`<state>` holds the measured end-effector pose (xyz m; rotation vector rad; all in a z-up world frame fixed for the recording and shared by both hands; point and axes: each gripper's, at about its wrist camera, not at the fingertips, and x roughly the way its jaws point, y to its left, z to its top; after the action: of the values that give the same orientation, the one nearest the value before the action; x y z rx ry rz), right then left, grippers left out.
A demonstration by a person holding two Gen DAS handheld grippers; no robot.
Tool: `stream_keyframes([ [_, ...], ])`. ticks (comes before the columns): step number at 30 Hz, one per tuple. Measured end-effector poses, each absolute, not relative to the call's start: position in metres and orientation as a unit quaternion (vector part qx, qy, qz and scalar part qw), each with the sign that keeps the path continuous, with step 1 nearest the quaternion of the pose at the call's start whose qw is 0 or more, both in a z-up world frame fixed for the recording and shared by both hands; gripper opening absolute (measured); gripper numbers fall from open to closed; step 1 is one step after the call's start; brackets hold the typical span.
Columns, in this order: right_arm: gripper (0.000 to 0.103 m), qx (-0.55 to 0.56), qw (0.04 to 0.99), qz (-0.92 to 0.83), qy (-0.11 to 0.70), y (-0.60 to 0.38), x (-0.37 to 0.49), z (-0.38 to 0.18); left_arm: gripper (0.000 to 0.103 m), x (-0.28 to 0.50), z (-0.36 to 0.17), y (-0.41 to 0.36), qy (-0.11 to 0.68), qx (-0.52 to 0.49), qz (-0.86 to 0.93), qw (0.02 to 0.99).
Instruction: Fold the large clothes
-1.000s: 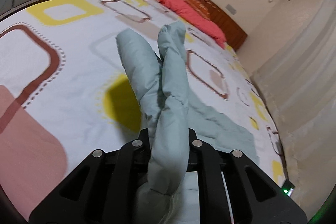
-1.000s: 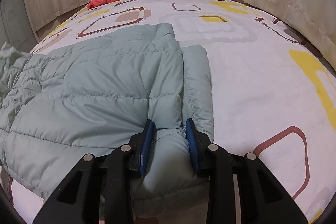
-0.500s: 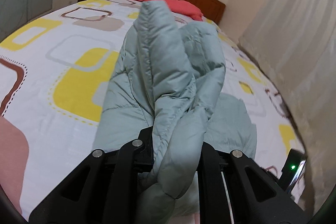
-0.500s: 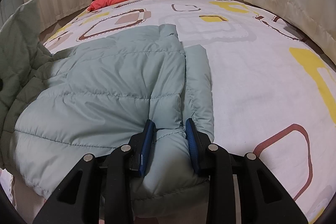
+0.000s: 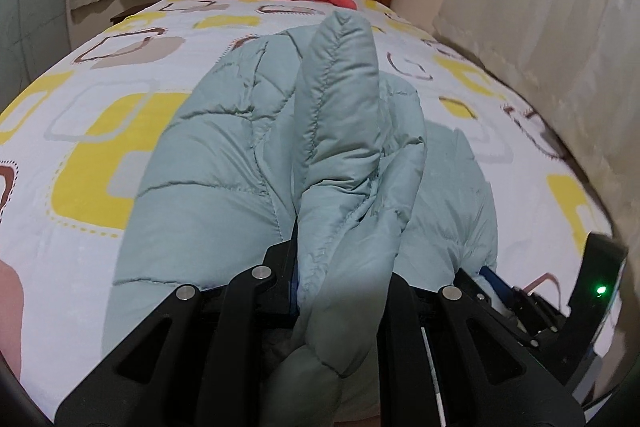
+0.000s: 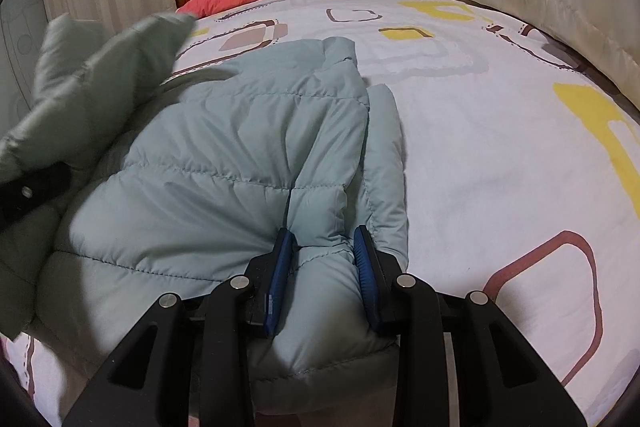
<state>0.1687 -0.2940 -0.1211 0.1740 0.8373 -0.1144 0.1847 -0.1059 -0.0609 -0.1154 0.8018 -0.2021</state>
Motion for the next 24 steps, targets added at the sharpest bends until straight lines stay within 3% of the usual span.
stream_keyframes([
  [24,0.033,0.095,0.909,-0.050,0.402,-0.299,0.169,-0.123,0.012,0.188,-0.094,-0.149,0.391,0.016,-0.109,0.914],
])
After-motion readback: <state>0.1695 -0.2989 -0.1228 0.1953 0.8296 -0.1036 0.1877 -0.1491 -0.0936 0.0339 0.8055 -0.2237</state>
